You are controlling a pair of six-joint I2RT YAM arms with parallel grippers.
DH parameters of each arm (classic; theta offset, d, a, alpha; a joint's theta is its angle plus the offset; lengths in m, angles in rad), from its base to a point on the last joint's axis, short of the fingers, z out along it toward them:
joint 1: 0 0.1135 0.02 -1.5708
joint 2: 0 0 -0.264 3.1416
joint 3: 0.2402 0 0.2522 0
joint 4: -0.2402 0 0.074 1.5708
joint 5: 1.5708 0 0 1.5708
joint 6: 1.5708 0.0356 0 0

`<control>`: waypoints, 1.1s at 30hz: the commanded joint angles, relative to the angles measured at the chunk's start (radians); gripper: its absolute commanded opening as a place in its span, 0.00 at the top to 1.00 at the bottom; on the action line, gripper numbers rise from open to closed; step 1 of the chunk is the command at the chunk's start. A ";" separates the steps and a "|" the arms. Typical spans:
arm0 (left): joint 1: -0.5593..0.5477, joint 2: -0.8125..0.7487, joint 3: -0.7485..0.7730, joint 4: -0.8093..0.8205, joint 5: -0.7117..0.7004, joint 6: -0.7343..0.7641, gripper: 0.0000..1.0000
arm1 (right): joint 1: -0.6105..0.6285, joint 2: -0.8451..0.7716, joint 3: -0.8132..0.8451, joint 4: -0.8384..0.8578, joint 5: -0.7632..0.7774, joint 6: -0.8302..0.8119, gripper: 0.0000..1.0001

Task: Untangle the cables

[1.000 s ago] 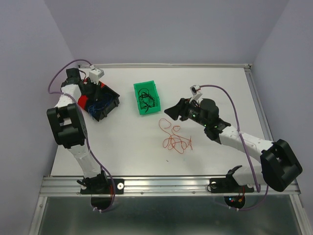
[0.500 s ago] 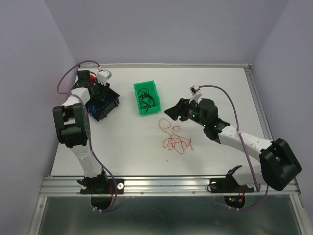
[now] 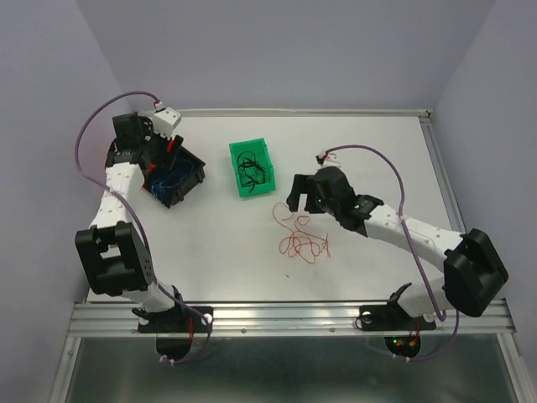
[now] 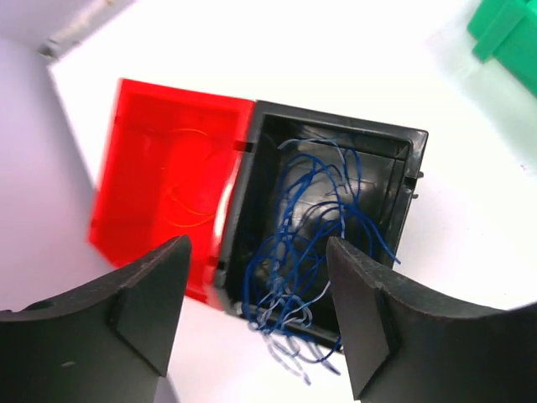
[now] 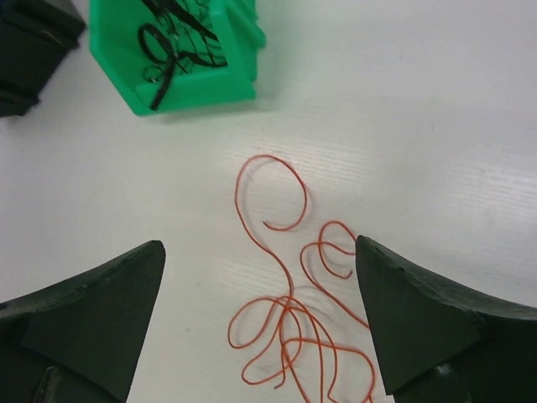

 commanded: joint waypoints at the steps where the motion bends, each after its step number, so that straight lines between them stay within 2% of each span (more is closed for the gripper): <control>1: -0.032 -0.114 -0.006 -0.026 -0.056 0.035 0.17 | 0.144 0.077 0.062 -0.285 0.278 -0.004 0.00; 2: -0.041 -0.135 -0.003 -0.046 -0.063 0.032 0.14 | 0.171 0.097 0.079 -0.357 0.320 0.031 0.00; 7: -0.071 -0.226 -0.027 -0.059 -0.067 0.028 0.11 | 0.295 0.128 0.032 -0.423 0.437 0.134 0.00; 12: -0.077 -0.283 -0.134 0.045 -0.159 0.019 0.11 | 0.344 0.148 -0.017 -0.432 0.479 0.212 0.00; 16: -0.046 -0.259 -0.165 0.096 -0.179 0.013 0.10 | 0.378 0.242 0.019 -0.429 0.495 0.217 0.00; 21: 0.023 -0.147 -0.124 0.118 -0.113 0.022 0.10 | 0.395 0.358 0.090 -0.429 0.522 0.214 0.00; 24: 0.024 -0.082 -0.106 0.121 -0.106 0.031 0.10 | 0.396 0.386 0.090 -0.410 0.503 0.203 0.20; 25: 0.024 -0.070 -0.101 0.125 -0.106 0.029 0.10 | 0.395 0.386 0.086 -0.402 0.496 0.203 0.45; 27: 0.026 -0.032 -0.087 0.147 -0.113 0.031 0.10 | 0.395 0.375 0.070 -0.385 0.483 0.200 0.72; 28: 0.032 -0.019 -0.075 0.152 -0.119 0.031 0.10 | 0.395 0.352 0.063 -0.382 0.485 0.200 0.89; 30: 0.037 0.024 -0.058 0.161 -0.121 0.031 0.10 | 0.395 0.325 0.050 -0.377 0.483 0.195 0.99; 33: 0.043 0.086 -0.009 0.161 -0.110 0.040 0.10 | 0.395 0.273 0.021 -0.365 0.469 0.183 0.99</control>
